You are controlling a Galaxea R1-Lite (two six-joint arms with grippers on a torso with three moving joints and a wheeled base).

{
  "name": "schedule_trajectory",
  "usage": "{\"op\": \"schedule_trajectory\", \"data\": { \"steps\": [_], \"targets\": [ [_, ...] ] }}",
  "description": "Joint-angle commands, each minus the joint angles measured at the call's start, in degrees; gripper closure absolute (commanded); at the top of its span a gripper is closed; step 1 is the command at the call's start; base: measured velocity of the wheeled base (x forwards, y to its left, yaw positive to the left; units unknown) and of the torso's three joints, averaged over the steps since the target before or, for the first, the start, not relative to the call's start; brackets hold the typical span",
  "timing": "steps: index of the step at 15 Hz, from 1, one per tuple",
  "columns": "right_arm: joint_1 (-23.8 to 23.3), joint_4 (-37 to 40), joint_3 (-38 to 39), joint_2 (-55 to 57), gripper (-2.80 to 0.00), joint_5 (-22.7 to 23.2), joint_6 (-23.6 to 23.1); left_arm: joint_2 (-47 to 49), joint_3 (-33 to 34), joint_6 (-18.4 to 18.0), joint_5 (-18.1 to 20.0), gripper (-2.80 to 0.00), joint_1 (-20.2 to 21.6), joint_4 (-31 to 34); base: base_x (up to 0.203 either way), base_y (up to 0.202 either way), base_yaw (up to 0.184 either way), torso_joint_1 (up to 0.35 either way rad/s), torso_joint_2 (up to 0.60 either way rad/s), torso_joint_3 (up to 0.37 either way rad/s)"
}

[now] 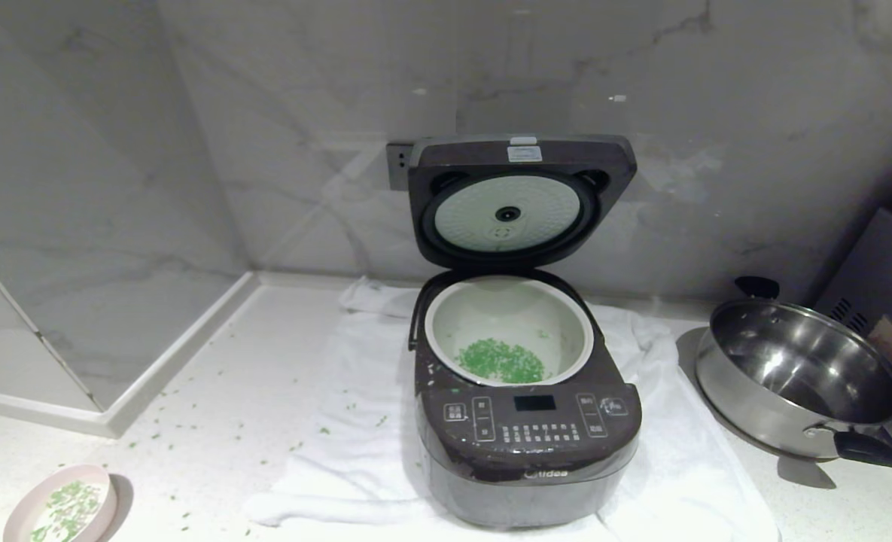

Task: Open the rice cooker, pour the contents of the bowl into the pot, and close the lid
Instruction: Pour the water from the bowl into the rice cooker

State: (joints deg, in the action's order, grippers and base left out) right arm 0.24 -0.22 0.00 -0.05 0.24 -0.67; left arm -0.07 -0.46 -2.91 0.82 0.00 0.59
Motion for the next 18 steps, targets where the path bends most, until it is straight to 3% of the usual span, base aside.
{"op": "schedule_trajectory", "data": {
  "steps": [1, 4, 9, 14, 18],
  "targets": [
    [0.02, -0.04, 0.09, 0.05, 0.0, -0.16, 0.36, 0.16, -0.24, -0.17, 0.41, 0.0, 0.09, 1.13, 0.0, 0.0, 0.0, 0.0, 0.0, 0.0],
    [0.02, -0.05, 0.09, -0.04, 0.0, -0.24, 0.49, 7.47, -3.59, 0.67, -0.62, 0.0, 0.29, 2.66, 0.0, 0.0, 0.0, 0.0, 0.0, 0.0],
    [0.02, -0.09, 0.09, 0.0, 0.0, -0.24, 0.49, 27.21, -17.74, 8.08, -3.08, 0.0, 0.66, 3.47, 0.0, 0.0, 0.0, 0.0, 0.0, 0.0],
    [0.02, -0.13, 0.09, 0.05, 0.0, -0.24, 0.49, 50.17, -27.84, 9.98, -4.99, 0.0, 10.35, 14.79, 0.0, 0.0, 0.0, 0.0, 0.0, 0.0],
    [0.02, -0.1, 0.09, 0.0, 0.0, -0.24, 0.49, 62.91, -30.75, 10.07, -5.63, 0.0, 17.4, 16.86, 0.0, 0.0, 0.0, 0.0, 0.0, 0.0]
  ]
}}
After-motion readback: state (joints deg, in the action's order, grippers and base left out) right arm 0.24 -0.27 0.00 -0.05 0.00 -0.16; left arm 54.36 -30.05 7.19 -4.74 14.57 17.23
